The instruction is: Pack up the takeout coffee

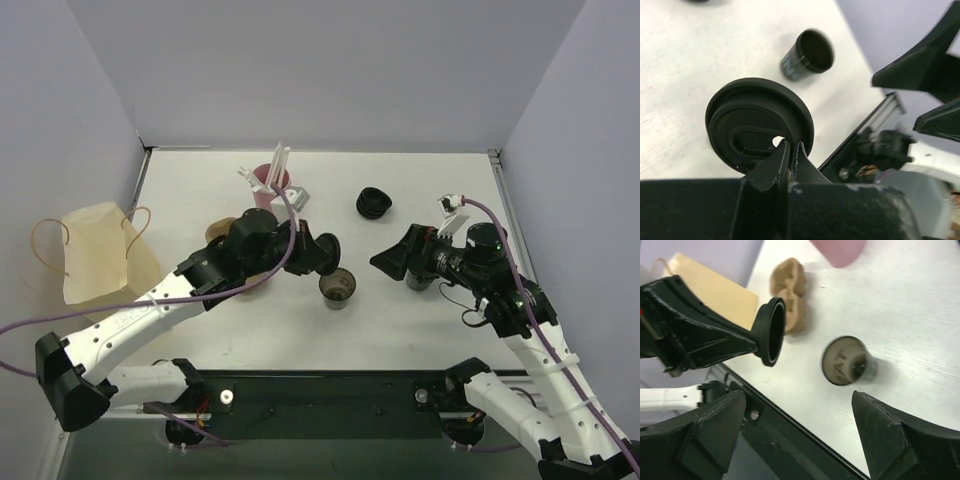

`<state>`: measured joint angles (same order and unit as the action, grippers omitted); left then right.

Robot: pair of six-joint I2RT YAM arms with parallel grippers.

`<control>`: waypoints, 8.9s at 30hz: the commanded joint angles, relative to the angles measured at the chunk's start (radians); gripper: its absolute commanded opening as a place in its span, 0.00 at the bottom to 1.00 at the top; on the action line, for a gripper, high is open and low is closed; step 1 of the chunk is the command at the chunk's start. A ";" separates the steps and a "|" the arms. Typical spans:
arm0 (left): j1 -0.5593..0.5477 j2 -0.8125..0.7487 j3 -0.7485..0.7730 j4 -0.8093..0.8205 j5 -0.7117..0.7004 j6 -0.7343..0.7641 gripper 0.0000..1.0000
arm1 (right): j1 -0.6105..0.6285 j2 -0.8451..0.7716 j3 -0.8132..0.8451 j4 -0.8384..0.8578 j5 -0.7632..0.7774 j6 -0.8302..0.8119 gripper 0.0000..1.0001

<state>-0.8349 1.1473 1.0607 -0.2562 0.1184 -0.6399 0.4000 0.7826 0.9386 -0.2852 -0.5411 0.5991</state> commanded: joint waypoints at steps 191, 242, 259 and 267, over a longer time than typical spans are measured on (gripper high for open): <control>0.108 0.095 -0.390 0.086 0.112 0.017 0.63 | 0.188 0.816 -0.004 0.225 -0.212 -0.242 0.41; 0.155 0.072 -0.372 0.153 0.145 -0.076 0.69 | 0.186 0.807 0.008 0.198 -0.209 -0.257 0.37; 0.154 0.137 -0.423 0.198 0.116 -0.089 0.60 | 0.186 0.804 0.014 0.196 -0.214 -0.255 0.36; 0.151 0.147 -0.439 0.169 0.061 -0.090 0.54 | 0.184 0.791 0.037 0.196 -0.235 -0.228 0.42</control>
<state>-0.6842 1.2663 0.6476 -0.0315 0.2531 -0.7490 0.5888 1.5951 0.9451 -0.0635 -0.7891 0.3862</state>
